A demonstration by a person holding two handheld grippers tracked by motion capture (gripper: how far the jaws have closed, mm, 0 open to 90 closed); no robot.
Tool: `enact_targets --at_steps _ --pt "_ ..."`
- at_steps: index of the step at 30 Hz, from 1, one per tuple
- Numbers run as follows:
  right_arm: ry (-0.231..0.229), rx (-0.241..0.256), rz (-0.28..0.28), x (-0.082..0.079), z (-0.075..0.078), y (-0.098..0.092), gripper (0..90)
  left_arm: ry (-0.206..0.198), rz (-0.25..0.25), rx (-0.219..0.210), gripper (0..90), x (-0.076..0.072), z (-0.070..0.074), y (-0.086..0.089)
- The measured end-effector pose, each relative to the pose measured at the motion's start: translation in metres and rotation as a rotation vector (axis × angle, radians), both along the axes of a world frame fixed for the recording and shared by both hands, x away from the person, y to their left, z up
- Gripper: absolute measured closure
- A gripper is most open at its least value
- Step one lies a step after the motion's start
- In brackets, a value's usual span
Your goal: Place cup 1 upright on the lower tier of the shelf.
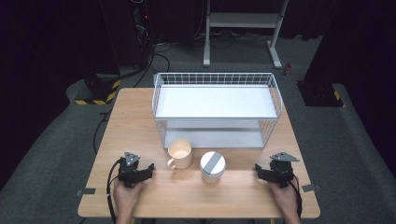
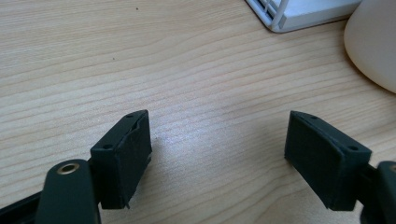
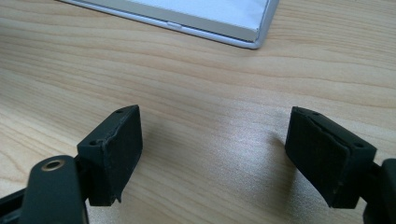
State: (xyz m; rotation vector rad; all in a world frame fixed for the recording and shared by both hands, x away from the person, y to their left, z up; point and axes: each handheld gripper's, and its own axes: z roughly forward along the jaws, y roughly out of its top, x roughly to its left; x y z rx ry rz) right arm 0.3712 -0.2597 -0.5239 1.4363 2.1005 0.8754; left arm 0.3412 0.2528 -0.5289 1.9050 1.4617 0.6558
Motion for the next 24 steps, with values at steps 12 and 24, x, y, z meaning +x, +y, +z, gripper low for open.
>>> enact_targets --at_steps 12,24 --pt "-0.003 -0.005 0.004 0.0004 0.0 -0.0004 18.9 0.001 0.006 -0.003 22.9 0.0 0.0 0.0" --pt "0.006 -0.006 0.028 -0.0009 -0.0001 -0.0016 15.4 -0.001 0.013 -0.004 23.4 0.0002 0.0 0.0005"
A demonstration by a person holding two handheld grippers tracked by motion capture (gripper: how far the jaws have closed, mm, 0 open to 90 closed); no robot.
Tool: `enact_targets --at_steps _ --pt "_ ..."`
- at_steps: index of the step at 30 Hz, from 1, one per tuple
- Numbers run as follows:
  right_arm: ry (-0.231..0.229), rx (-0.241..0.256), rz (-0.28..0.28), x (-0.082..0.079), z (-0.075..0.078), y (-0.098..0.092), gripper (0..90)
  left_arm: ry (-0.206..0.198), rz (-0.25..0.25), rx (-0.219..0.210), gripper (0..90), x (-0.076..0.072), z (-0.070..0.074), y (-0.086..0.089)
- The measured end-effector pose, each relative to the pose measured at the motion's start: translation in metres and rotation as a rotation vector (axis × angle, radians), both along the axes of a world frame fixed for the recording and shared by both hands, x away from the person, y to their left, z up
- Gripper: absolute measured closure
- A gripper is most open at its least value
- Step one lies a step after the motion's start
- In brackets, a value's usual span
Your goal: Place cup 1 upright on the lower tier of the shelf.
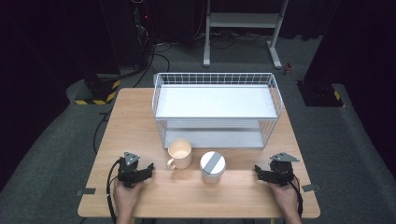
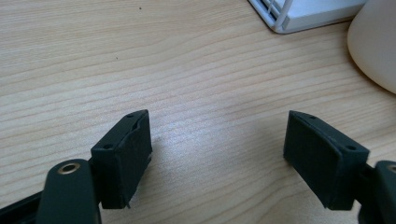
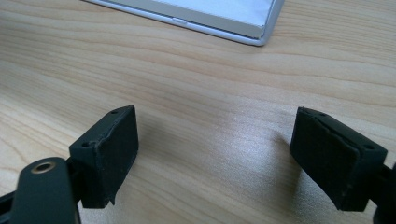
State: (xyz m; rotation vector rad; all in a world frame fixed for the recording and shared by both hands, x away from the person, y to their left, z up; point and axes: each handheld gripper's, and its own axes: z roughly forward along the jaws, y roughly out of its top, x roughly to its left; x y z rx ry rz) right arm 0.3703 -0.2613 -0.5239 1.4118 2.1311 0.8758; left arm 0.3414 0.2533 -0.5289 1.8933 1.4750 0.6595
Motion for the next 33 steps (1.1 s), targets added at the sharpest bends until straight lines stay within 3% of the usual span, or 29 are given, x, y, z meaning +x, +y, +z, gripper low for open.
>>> enact_targets --at_steps 5,13,22,33 --pt "0.004 0.006 -0.003 -0.001 0.0 0.0 16.8 0.0 0.001 0.001 23.3 0.0 0.0 0.0" --pt "-0.034 0.038 0.035 -0.011 0.003 0.001 17.6 0.001 0.001 0.002 23.1 0.0 0.0 0.0" --pt "-0.065 0.078 0.115 -0.025 0.006 0.017 17.5 0.002 0.003 0.001 23.1 0.0 0.0 0.0" --pt "-0.054 0.097 0.201 -0.036 0.004 0.035 17.3 0.002 0.004 0.002 23.1 0.0 0.0 0.0"
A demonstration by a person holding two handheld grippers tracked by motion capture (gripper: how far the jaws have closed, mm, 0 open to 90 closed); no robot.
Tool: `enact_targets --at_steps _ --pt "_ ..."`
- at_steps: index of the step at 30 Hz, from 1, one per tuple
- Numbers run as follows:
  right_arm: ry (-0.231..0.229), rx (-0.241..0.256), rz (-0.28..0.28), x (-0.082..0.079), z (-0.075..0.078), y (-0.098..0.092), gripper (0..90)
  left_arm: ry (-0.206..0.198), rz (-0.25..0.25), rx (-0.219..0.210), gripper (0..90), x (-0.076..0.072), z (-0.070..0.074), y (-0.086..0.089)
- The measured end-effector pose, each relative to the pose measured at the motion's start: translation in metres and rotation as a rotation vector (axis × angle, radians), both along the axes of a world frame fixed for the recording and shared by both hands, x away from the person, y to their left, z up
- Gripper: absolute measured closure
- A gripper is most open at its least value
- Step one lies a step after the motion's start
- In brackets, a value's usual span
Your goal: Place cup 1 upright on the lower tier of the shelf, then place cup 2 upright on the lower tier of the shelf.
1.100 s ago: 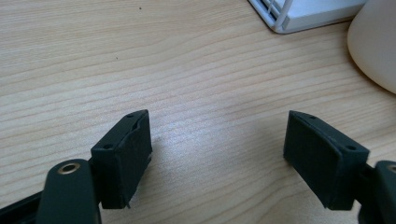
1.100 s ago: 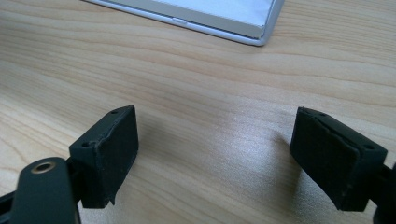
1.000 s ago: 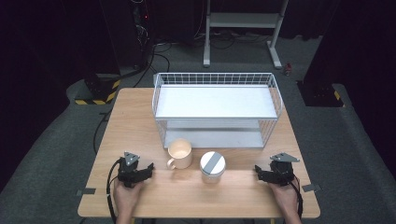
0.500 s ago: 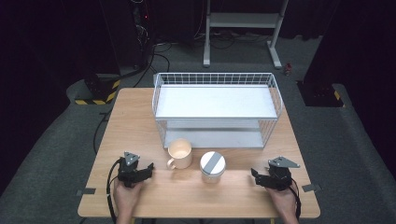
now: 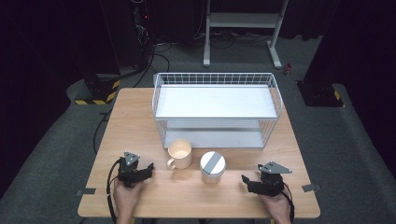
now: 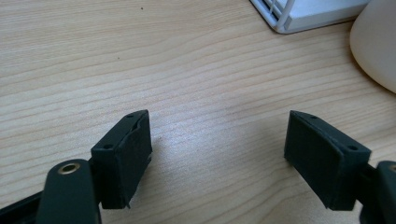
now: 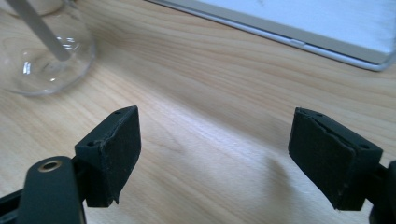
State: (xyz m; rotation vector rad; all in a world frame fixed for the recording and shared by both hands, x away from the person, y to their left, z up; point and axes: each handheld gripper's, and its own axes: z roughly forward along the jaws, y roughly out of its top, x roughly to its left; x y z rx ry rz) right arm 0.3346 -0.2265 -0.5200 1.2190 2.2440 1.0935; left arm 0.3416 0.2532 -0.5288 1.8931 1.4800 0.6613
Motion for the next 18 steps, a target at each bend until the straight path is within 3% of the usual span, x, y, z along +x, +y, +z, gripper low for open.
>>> enact_targets --at_steps 18 --pt "-0.024 0.013 0.095 -0.015 0.004 0.019 17.0 0.0 0.001 0.003 23.1 0.0 0.0 0.0"
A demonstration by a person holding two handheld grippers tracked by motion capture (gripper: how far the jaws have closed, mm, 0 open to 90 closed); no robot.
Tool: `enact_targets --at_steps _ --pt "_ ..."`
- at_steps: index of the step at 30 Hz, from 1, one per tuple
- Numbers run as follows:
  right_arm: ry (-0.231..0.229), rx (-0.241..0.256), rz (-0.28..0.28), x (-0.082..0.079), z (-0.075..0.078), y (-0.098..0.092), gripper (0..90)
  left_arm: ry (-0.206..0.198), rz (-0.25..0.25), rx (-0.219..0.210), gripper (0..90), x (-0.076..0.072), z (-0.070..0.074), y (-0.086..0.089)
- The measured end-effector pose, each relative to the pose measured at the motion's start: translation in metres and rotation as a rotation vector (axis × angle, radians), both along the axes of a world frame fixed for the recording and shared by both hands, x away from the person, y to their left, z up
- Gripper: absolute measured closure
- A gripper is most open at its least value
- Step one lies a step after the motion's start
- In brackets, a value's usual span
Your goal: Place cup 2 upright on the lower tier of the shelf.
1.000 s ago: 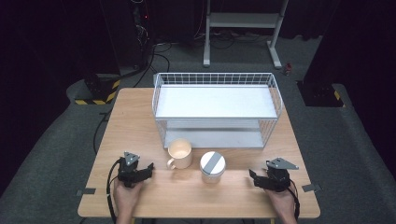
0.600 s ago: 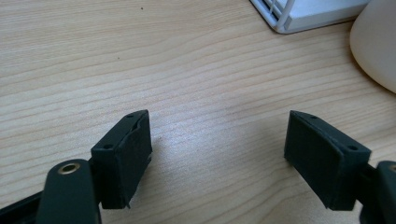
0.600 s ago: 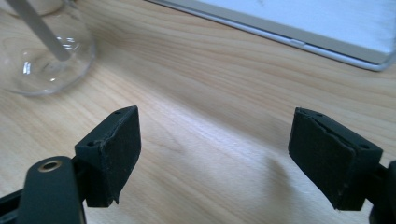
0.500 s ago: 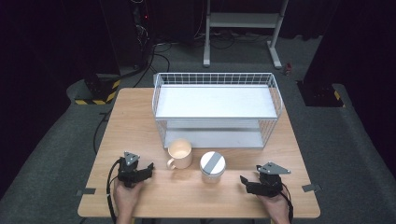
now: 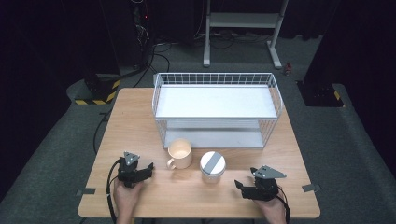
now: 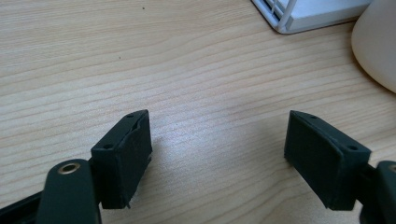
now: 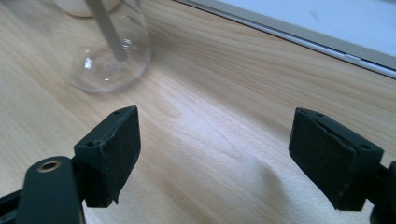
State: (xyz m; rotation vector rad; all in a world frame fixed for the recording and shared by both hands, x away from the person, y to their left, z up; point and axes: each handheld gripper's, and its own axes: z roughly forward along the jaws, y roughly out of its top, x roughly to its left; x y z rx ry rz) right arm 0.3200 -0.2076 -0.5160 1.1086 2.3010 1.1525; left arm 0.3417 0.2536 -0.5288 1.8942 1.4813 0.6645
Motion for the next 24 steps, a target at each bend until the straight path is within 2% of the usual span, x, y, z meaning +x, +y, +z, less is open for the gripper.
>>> enact_targets --at_steps 24 --pt "0.001 0.017 0.135 -0.016 0.001 0.035 13.9 -0.001 0.003 0.0 23.1 0.0 0.0 0.0"
